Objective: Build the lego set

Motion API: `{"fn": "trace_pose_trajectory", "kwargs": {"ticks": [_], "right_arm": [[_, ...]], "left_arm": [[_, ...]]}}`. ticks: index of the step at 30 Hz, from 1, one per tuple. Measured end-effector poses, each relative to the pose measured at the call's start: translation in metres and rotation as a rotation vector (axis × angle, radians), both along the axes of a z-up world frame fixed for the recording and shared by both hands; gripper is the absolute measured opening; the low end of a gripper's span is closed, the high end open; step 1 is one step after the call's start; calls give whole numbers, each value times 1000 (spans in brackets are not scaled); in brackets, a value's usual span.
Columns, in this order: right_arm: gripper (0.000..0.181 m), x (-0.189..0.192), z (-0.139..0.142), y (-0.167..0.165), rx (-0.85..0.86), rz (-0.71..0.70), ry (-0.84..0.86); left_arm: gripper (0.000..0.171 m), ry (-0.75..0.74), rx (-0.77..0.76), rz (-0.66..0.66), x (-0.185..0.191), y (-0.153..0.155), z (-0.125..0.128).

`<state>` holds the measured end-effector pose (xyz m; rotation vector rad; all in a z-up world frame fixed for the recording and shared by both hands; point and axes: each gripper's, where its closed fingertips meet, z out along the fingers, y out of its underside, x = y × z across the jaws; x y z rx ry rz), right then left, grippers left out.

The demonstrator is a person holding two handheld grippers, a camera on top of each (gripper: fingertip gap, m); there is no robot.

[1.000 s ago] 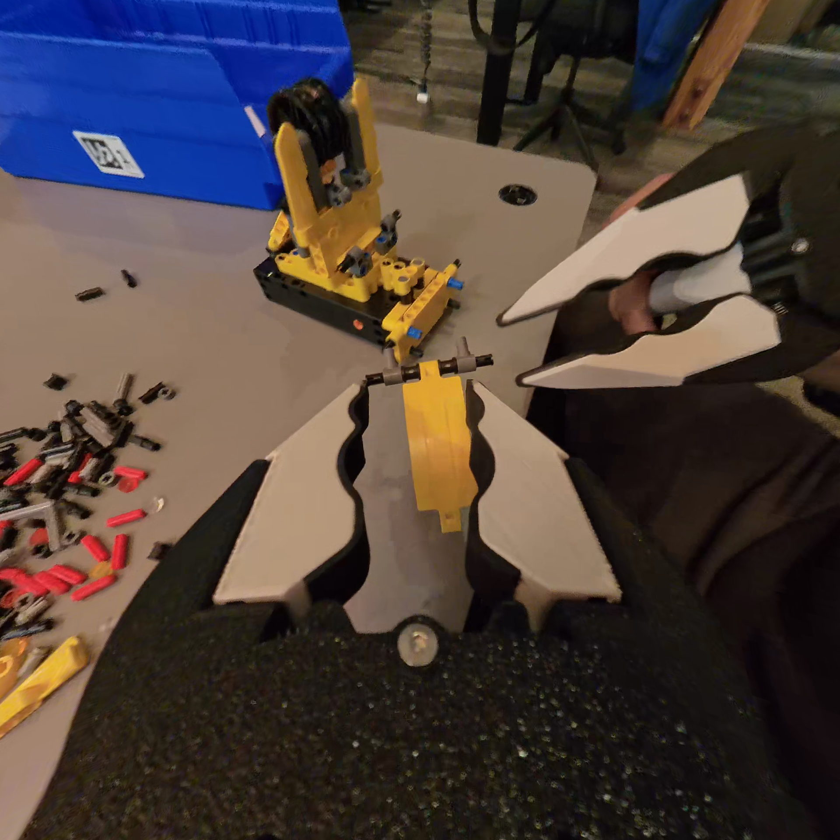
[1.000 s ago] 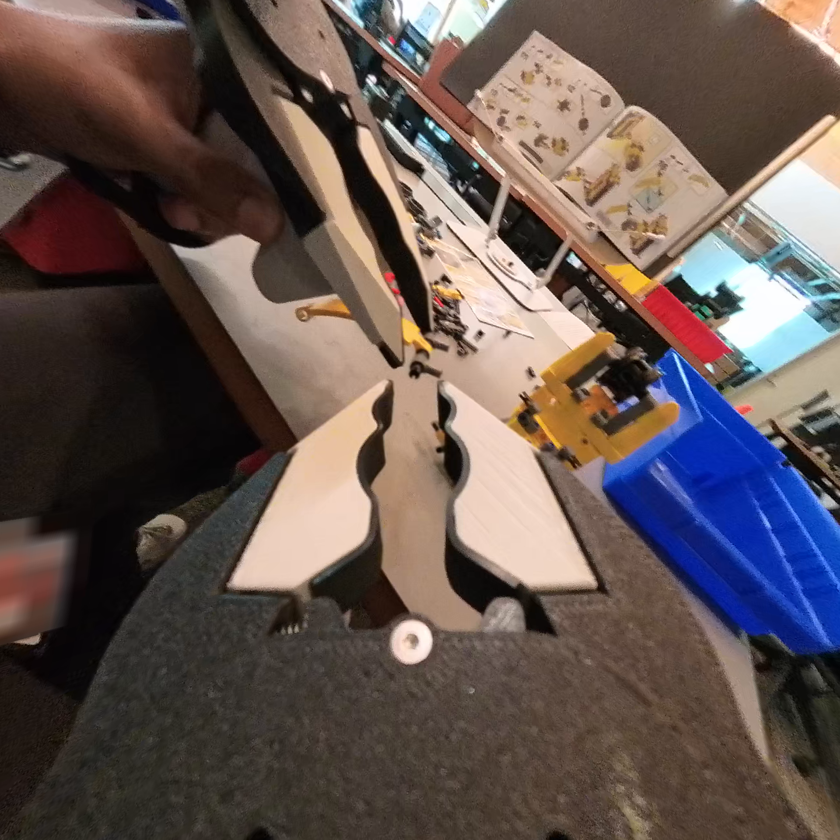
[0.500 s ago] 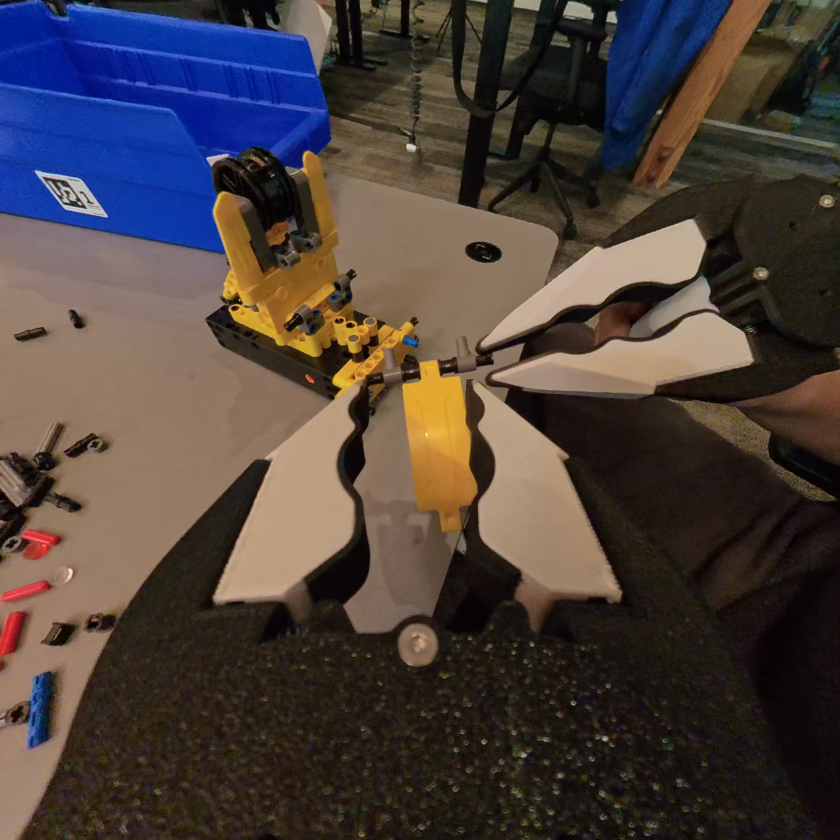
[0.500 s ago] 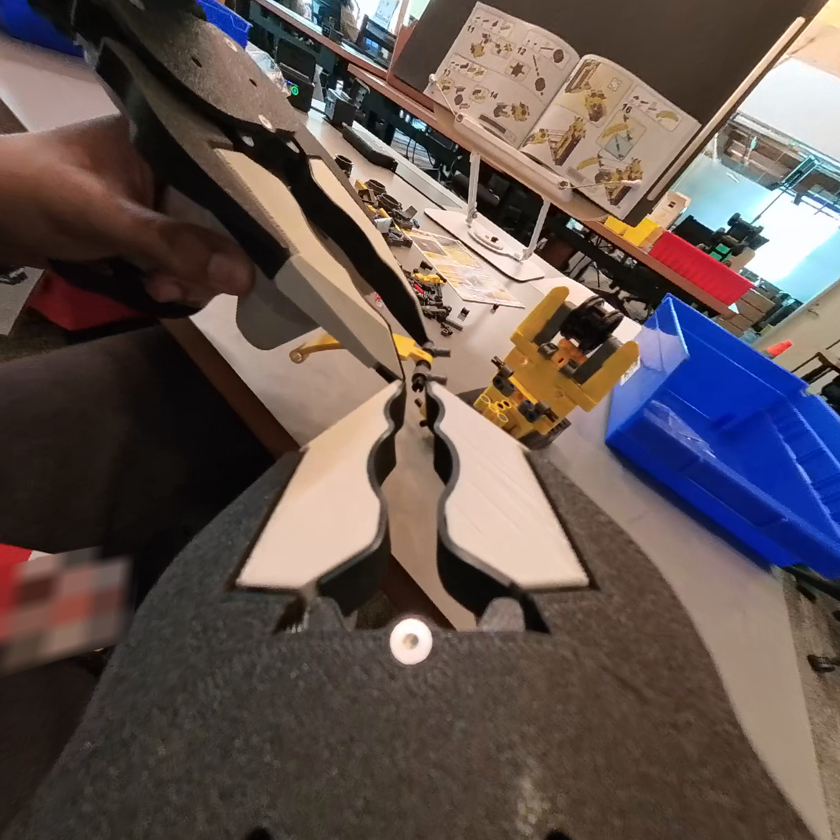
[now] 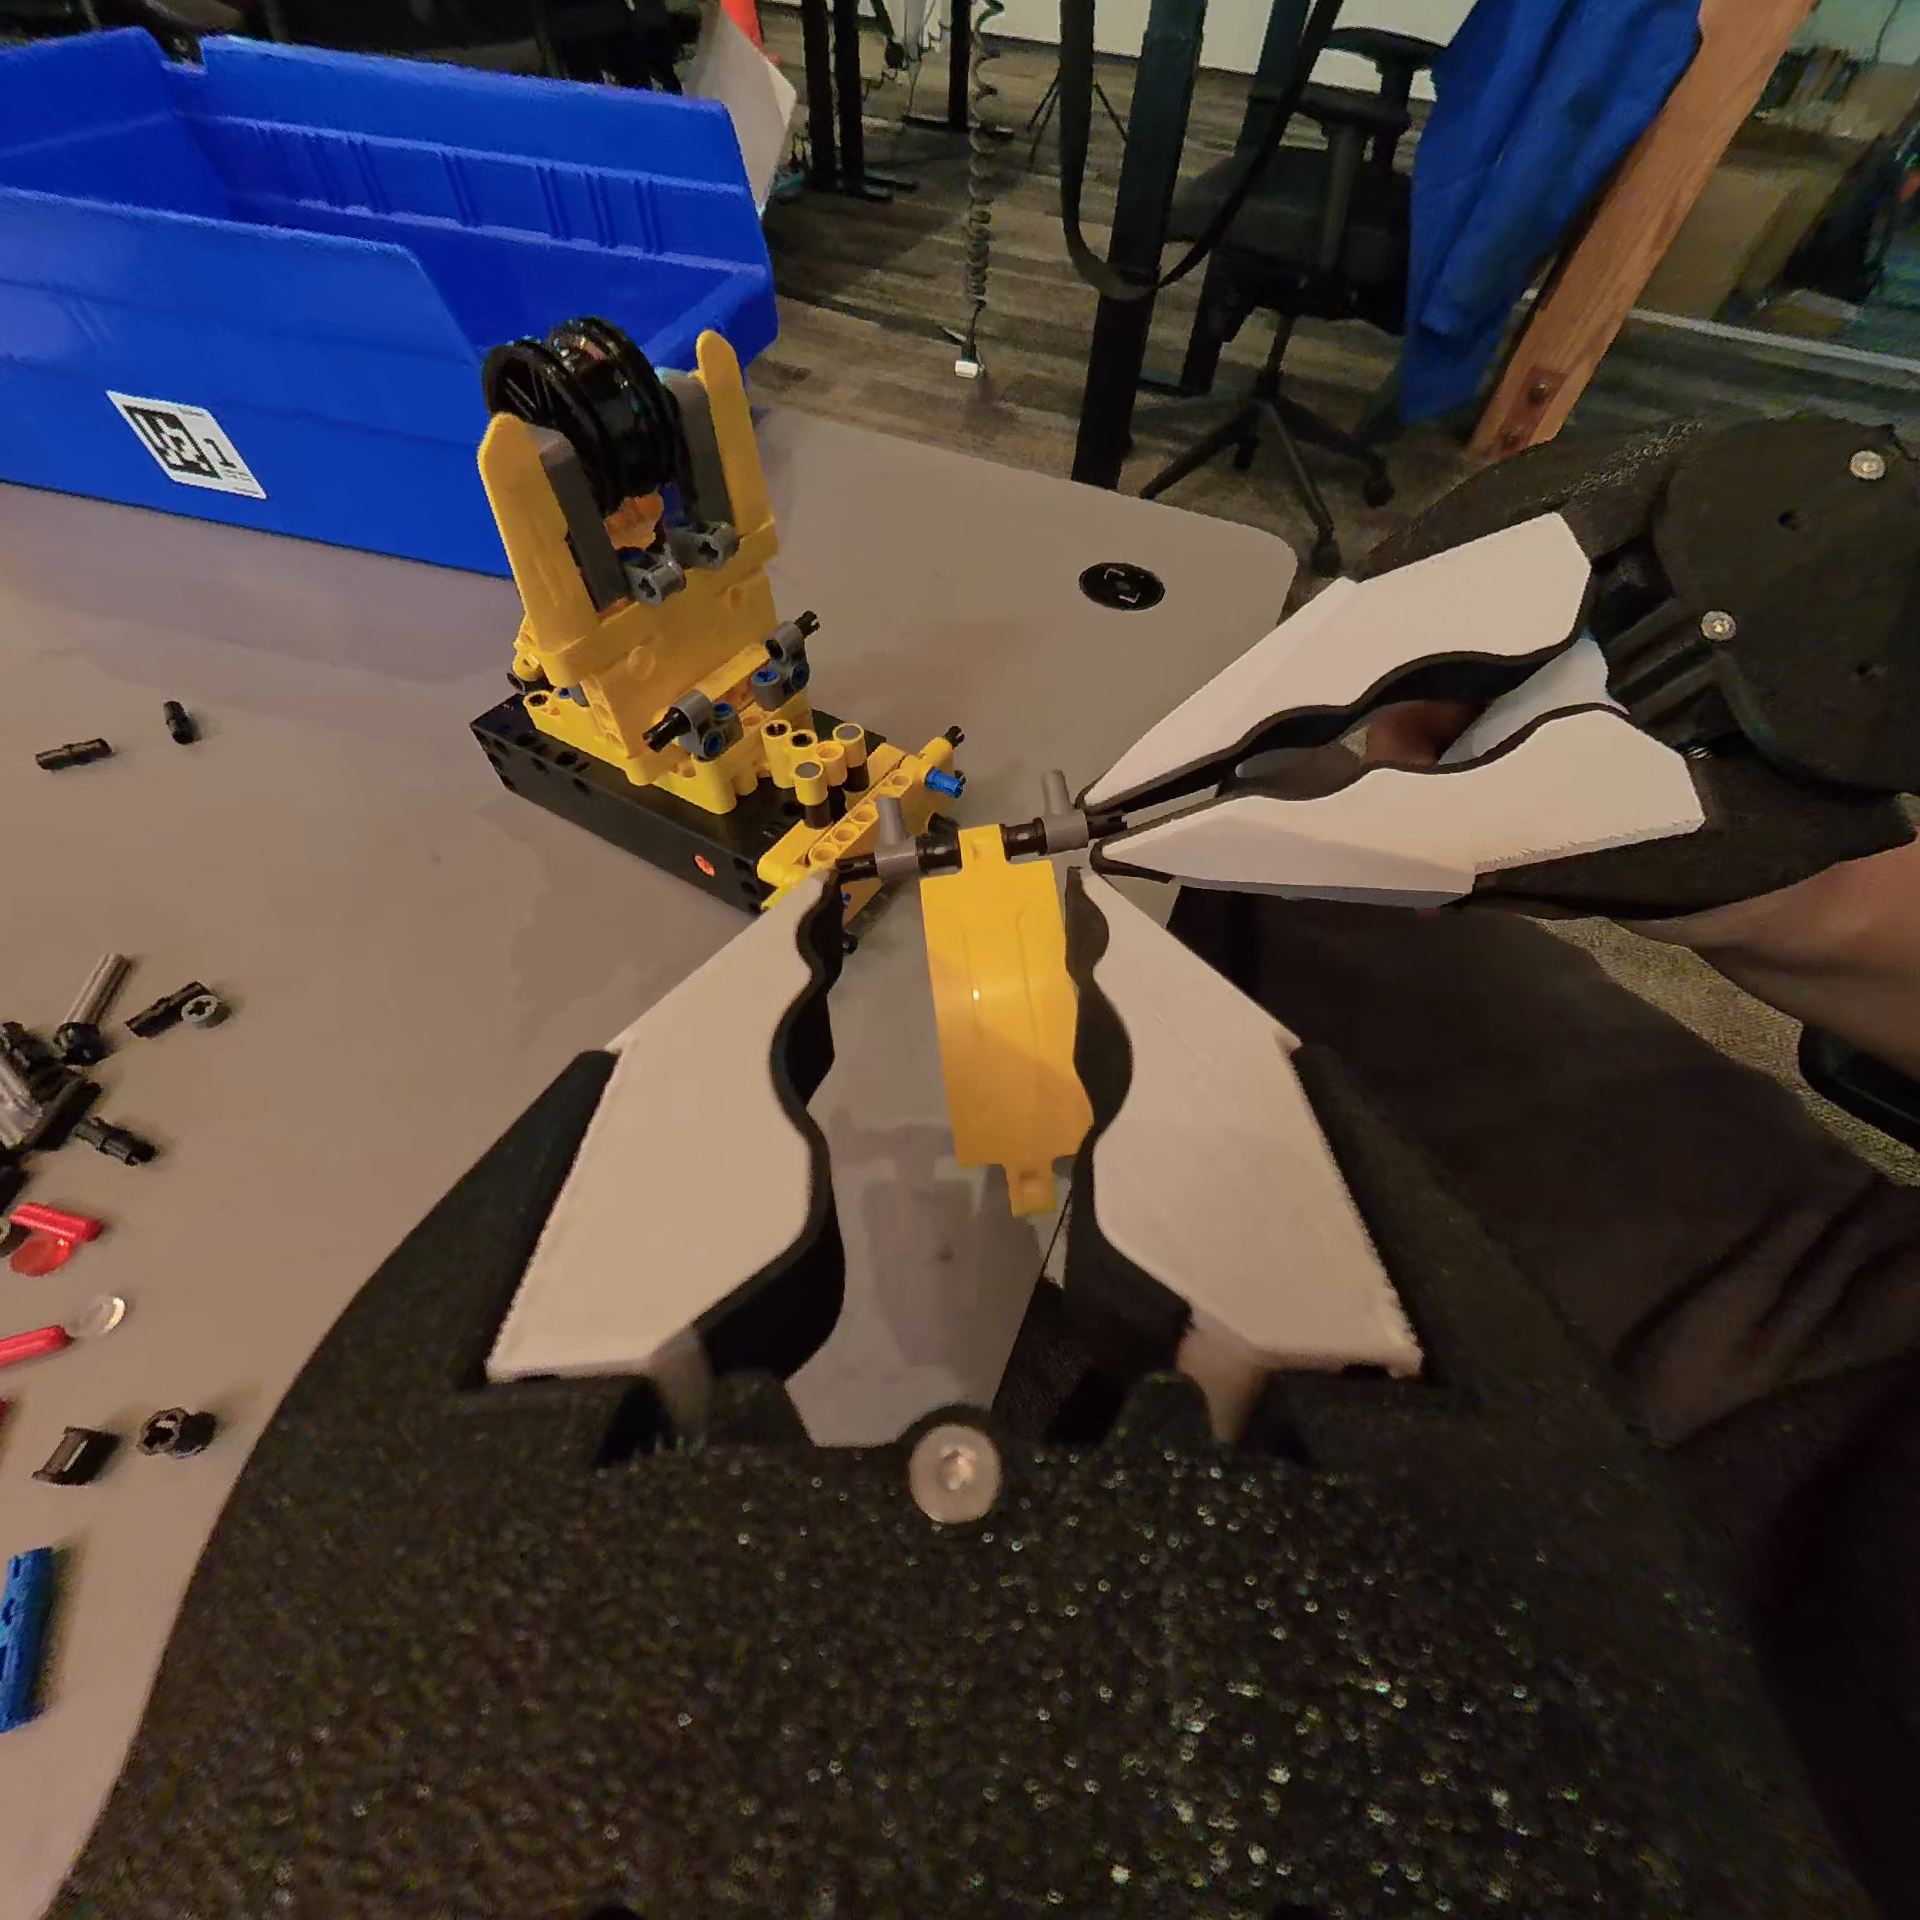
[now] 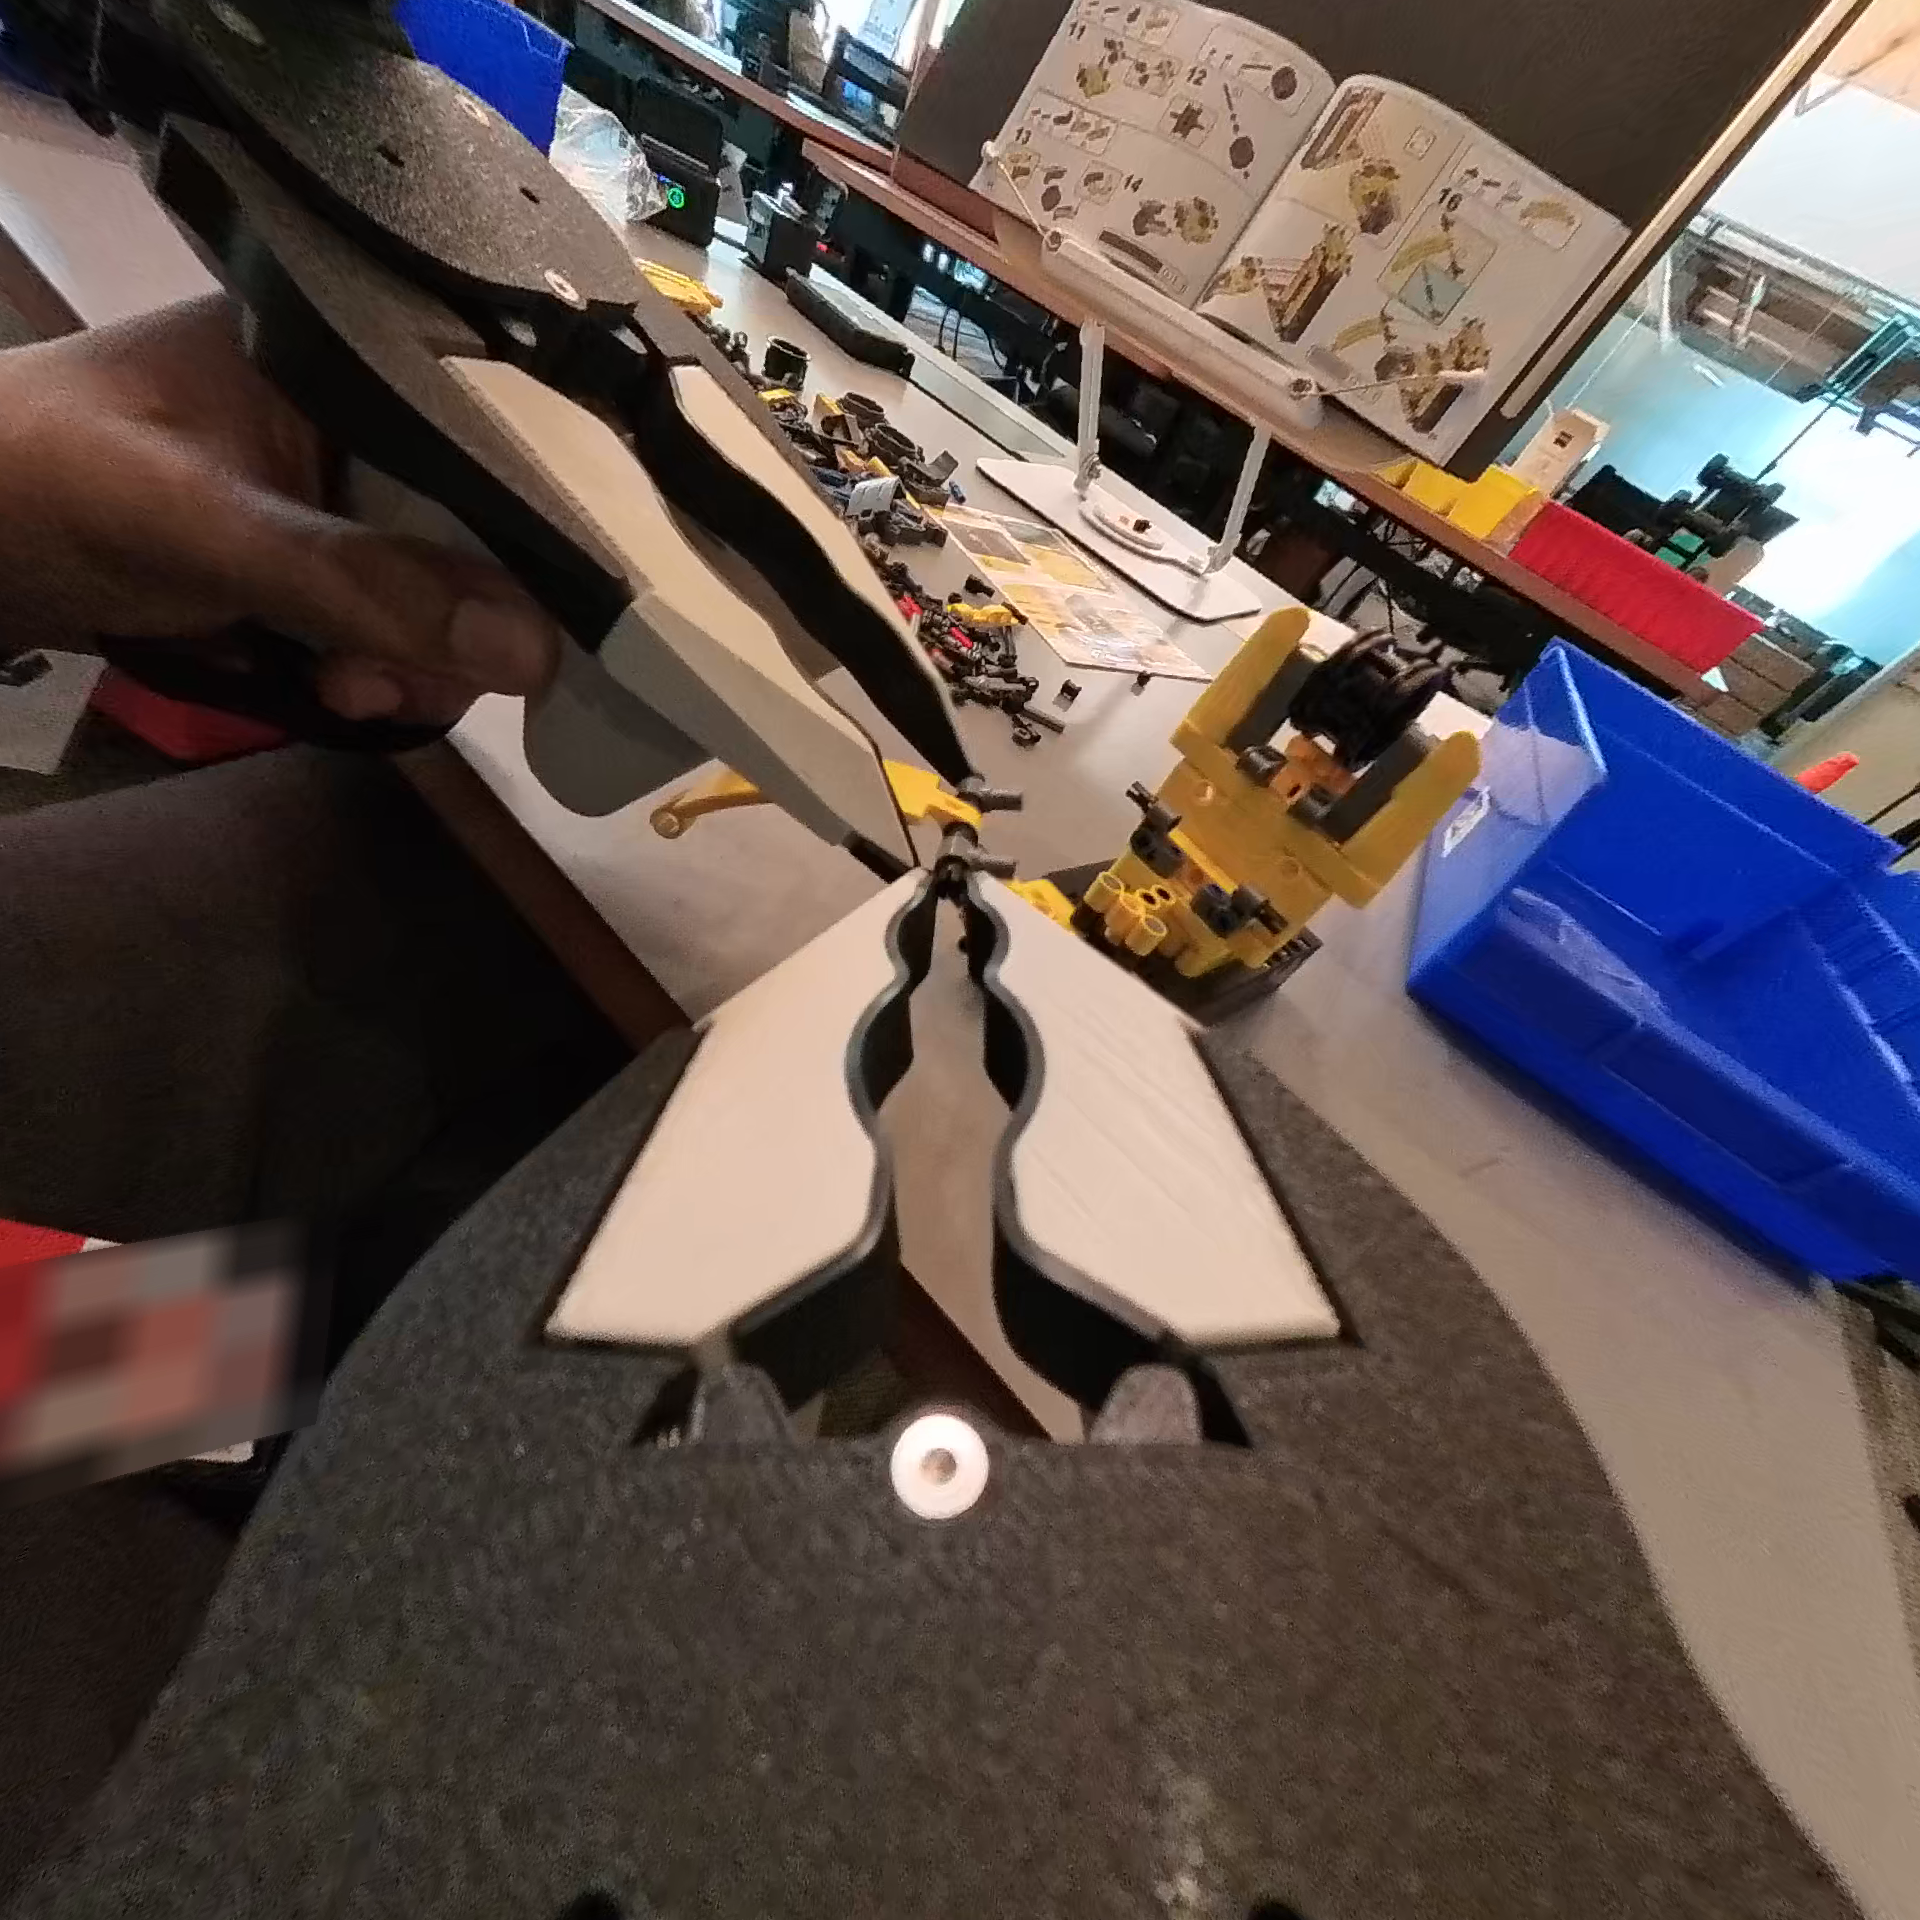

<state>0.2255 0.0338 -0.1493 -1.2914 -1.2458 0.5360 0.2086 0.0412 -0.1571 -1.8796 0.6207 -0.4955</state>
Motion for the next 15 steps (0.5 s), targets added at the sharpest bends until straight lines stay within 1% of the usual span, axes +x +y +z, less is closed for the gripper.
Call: {"fn": "trace_pose_trajectory", "kwargs": {"ticks": [9,15], "right_arm": [[5,-2,-6,1,-102,40,24],[5,-5,-10,0,-95,48,14]], "left_arm": [[43,-2,-7,13,-3,1,-6],[43,5,-3,13,-5,0,-5]]}}
